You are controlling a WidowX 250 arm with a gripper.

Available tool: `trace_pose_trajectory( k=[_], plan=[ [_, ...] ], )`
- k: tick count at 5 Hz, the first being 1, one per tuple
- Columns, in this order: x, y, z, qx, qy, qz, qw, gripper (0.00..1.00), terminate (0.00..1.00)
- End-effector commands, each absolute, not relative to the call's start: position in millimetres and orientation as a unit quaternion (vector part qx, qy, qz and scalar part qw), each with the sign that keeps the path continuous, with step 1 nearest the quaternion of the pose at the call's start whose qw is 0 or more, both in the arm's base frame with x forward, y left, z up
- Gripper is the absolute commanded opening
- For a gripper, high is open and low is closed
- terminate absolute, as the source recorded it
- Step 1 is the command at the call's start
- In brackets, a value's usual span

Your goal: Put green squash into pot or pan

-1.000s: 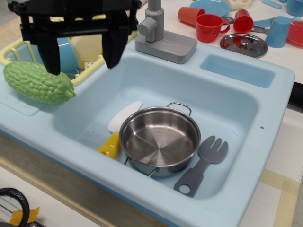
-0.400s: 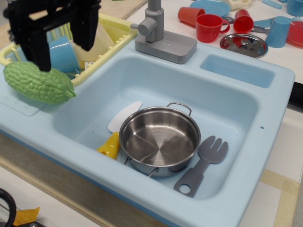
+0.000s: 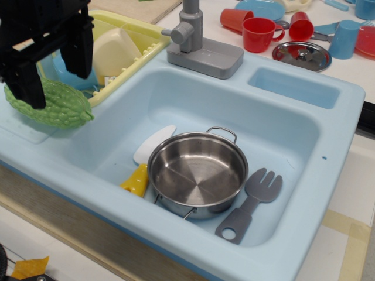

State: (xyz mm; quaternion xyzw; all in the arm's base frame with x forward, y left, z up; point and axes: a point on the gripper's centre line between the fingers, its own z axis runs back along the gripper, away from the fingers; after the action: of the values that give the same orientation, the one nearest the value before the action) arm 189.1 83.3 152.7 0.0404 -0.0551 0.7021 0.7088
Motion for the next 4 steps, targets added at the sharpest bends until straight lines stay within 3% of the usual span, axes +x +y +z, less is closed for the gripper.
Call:
trace_pose_trajectory(
  k=[1, 2, 3, 4],
  plan=[
    [187.4, 89.3, 129.3, 0.015, -0.033, 0.712, 0.701, 1.0, 0.0],
    [191.7, 86.5, 113.7, -0.003, -0.017, 0.723, 0.691, 1.0, 0.0],
    [195.4, 68.5, 118.0, -0.025, -0.039, 0.727, 0.685, 0.0, 0.0],
    [210.2, 36.5, 133.5, -0.026, -0.059, 0.707, 0.705, 0.0, 0.0]
  ],
)
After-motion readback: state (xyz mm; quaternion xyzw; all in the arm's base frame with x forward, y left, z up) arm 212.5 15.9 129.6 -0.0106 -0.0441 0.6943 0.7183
